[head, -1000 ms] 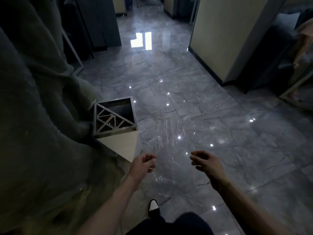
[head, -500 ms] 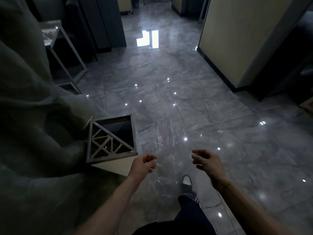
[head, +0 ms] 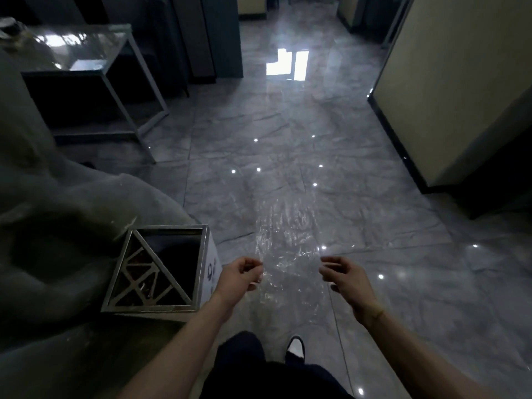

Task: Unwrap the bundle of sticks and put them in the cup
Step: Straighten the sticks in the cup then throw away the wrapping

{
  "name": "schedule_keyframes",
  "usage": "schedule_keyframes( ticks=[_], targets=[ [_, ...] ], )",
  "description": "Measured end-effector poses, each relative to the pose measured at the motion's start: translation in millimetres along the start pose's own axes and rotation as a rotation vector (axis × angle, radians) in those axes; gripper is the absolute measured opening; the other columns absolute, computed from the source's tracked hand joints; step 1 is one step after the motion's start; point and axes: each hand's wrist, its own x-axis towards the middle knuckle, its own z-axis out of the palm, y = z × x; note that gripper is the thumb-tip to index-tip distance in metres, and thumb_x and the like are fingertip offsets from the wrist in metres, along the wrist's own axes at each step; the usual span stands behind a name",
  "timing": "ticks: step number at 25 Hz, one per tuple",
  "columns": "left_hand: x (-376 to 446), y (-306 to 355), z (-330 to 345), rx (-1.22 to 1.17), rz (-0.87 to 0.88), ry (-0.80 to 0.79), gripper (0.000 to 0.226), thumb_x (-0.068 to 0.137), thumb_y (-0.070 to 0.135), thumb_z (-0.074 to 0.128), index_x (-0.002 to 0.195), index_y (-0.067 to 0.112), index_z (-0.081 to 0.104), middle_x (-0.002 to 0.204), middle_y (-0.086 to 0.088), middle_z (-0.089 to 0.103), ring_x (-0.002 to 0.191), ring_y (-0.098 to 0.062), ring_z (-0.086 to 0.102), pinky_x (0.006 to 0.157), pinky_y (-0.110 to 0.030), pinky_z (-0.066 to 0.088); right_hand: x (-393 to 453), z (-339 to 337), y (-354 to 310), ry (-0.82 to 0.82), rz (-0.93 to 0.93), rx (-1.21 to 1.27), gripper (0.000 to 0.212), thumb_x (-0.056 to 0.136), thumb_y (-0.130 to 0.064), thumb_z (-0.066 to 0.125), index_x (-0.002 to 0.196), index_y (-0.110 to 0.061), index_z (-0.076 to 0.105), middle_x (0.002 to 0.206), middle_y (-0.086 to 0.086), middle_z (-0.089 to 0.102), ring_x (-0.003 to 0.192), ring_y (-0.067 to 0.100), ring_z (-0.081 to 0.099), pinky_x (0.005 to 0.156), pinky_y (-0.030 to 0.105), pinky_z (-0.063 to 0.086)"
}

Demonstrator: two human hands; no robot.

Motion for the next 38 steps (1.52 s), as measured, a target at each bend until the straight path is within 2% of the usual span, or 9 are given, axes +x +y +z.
schedule_keyframes(
  ticks=[5,13,20,25,28,30,35,38],
  targets=[
    [41.7,20.6,-9.5,-0.111,-0.025,0.110,0.008,0.089,0.006,0.066,0.091,0.013,0.066,0.083,-0.005,0.067,0.069,-0.015,0.063,0.063,-0.026,0.051,67.5,11.4,-46.0,-0.097,-0.030,-0.098,0.018,0.083,-0.010,0.071,0.099,-0.018,0.072,0.093,0.007,0.075,0.073,0.014,0.065,0.065,0.026,0.048],
    [108.4,33.0,-72.7,-0.268,-0.050,0.286,0.010,0.088,0.005,0.066,0.089,0.016,0.067,0.082,-0.003,0.068,0.065,-0.012,0.063,0.059,-0.023,0.051,161.9,98.5,-117.4,-0.291,-0.072,-0.273,0.016,0.085,-0.013,0.070,0.100,-0.020,0.072,0.093,0.004,0.075,0.076,0.016,0.066,0.068,0.027,0.051],
    [104.5,24.9,-123.1,-0.412,-0.083,0.497,0.008,0.088,0.006,0.066,0.091,0.013,0.067,0.081,-0.004,0.068,0.062,-0.012,0.062,0.059,-0.026,0.051,198.6,187.4,-154.2,-0.516,-0.094,-0.414,0.016,0.089,-0.012,0.064,0.104,-0.018,0.068,0.096,0.004,0.071,0.081,0.018,0.066,0.066,0.023,0.051],
    [84.5,8.8,-145.1,-0.512,-0.139,0.638,0.009,0.089,0.011,0.066,0.098,0.013,0.067,0.085,-0.003,0.069,0.070,-0.014,0.065,0.060,-0.025,0.055,212.4,249.8,-160.0,-0.721,-0.124,-0.532,0.019,0.092,-0.014,0.061,0.108,-0.021,0.068,0.094,0.004,0.072,0.070,0.014,0.063,0.061,0.022,0.051],
    [77.8,0.5,-147.6,-0.578,-0.190,0.749,0.010,0.089,0.013,0.067,0.098,0.013,0.067,0.085,-0.006,0.070,0.072,-0.018,0.065,0.066,-0.032,0.055,221.1,282.1,-164.0,-0.827,-0.179,-0.631,0.023,0.092,-0.014,0.061,0.110,-0.026,0.068,0.091,0.002,0.073,0.063,0.011,0.062,0.057,0.021,0.051],
    [76.2,-3.2,-145.4,-0.638,-0.226,0.807,0.012,0.088,0.014,0.068,0.100,0.013,0.067,0.084,-0.006,0.070,0.069,-0.016,0.065,0.065,-0.032,0.054,228.0,299.6,-167.2,-0.898,-0.201,-0.697,0.024,0.091,-0.013,0.062,0.110,-0.026,0.068,0.089,0.001,0.074,0.057,0.008,0.061,0.053,0.018,0.051],
    [86.9,5.0,-124.6,-0.778,-0.330,0.965,0.014,0.086,0.015,0.071,0.099,0.011,0.069,0.075,-0.004,0.071,0.059,-0.012,0.065,0.050,-0.023,0.049,252.1,333.4,-181.0,-1.055,-0.215,-0.904,0.023,0.089,-0.010,0.064,0.109,-0.020,0.068,0.089,0.005,0.074,0.046,0.003,0.058,0.046,0.016,0.048],
    [93.6,11.8,-104.6,-0.921,-0.387,1.018,0.013,0.086,0.015,0.071,0.097,0.009,0.071,0.067,-0.003,0.070,0.054,-0.012,0.062,0.043,-0.020,0.045,268.2,348.4,-188.5,-1.166,-0.186,-1.040,0.023,0.086,-0.010,0.067,0.109,-0.015,0.069,0.087,0.006,0.071,0.046,0.006,0.058,0.046,0.020,0.047]
  ],
)
